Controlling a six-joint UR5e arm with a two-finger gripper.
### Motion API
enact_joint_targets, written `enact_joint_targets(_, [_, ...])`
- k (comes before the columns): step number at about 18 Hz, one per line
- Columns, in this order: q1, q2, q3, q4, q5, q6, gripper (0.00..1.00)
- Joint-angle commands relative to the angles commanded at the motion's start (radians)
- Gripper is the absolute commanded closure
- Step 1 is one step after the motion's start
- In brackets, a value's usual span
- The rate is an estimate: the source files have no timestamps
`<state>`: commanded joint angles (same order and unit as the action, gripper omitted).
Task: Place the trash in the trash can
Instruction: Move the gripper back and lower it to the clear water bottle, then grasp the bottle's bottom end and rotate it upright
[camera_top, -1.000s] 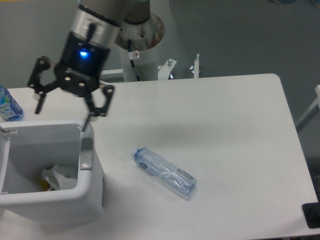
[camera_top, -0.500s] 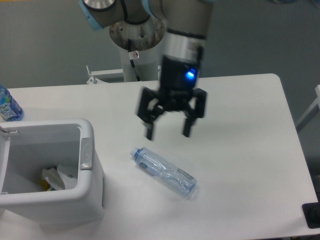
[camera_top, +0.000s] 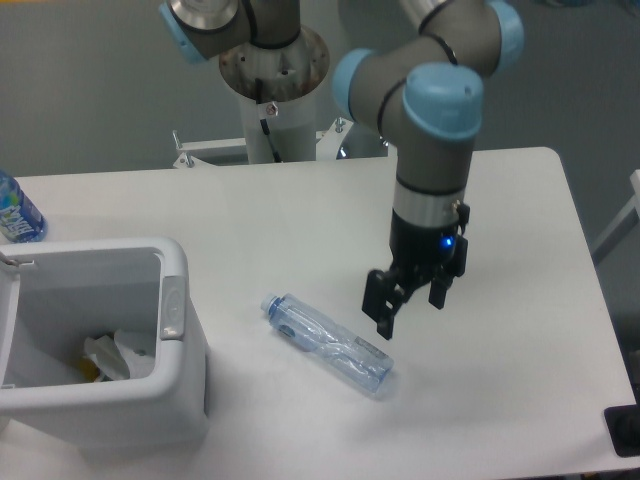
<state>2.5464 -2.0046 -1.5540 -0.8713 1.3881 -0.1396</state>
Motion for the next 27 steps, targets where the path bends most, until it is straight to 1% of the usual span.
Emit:
enact_joint_targets(5, [-0.028, -0.091, 0.017, 0.0, 0.011, 0.0, 0.0])
enact_joint_targets(9, [-0.064, -0.154, 0.054, -0.002, 0.023, -0.005, 0.0])
enact_joint_targets(11, [-0.078, -0.169, 0.052, -0.002, 0.041, -0.008, 0.0])
enact_joint_targets(15, [-0.08, -0.187, 0.046, -0.002, 0.054, -0.008, 0.0])
enact_joint_targets(18, [-0.09, -0.194, 0.041, -0.002, 0.095, -0.006, 0.0])
enact_joint_targets(27, [-0.113, -0.227, 0.034, -0.002, 0.103, -0.008, 0.0])
